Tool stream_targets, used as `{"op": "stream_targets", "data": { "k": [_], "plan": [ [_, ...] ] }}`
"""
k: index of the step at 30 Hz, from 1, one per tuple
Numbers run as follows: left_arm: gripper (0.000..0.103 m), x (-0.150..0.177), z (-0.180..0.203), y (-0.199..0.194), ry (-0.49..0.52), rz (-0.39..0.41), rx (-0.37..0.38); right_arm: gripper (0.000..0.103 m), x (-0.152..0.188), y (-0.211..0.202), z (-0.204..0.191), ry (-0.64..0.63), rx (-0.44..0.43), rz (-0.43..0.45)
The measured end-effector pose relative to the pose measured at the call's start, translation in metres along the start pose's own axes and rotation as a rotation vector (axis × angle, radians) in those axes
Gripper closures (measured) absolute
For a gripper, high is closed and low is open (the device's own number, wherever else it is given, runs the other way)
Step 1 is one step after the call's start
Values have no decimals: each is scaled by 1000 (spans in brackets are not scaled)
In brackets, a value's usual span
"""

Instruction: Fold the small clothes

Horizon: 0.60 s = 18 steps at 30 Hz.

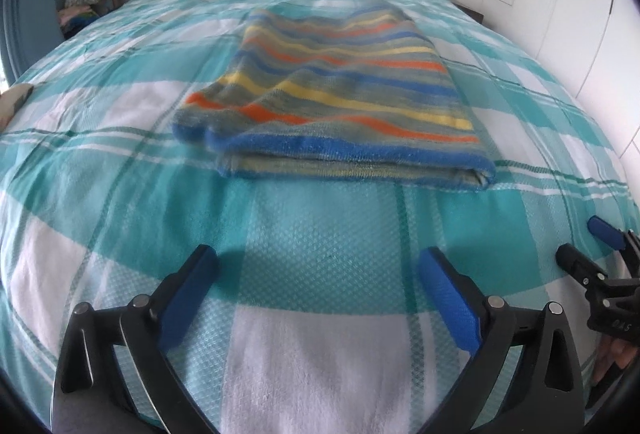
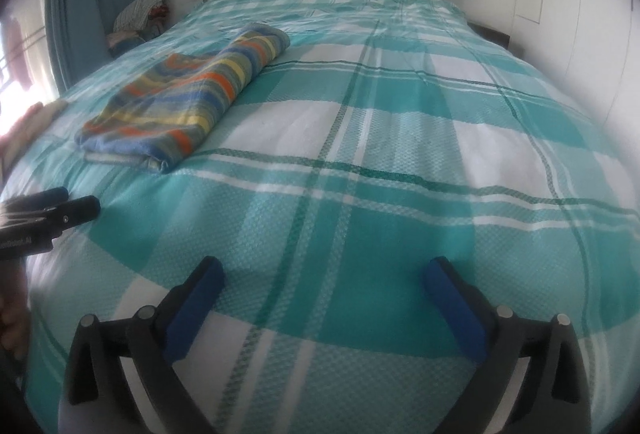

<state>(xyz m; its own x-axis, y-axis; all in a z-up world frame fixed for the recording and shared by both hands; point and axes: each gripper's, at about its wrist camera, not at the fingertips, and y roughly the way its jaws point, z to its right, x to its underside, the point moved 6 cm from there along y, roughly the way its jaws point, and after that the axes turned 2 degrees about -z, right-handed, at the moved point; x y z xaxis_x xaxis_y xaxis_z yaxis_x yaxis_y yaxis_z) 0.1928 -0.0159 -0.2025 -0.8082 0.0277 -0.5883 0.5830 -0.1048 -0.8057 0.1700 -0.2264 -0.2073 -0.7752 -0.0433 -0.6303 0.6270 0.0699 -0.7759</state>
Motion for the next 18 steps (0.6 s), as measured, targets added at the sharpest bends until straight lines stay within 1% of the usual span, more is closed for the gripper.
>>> {"op": "stream_targets", "data": {
  "k": [5, 18],
  "plan": [
    [1, 2, 3, 3, 25, -7, -31, 2, 1, 0, 0, -2, 2, 1],
    [0, 3, 4, 4, 31, -9, -40, 2, 1, 0, 0, -2, 2, 1]
  ]
}}
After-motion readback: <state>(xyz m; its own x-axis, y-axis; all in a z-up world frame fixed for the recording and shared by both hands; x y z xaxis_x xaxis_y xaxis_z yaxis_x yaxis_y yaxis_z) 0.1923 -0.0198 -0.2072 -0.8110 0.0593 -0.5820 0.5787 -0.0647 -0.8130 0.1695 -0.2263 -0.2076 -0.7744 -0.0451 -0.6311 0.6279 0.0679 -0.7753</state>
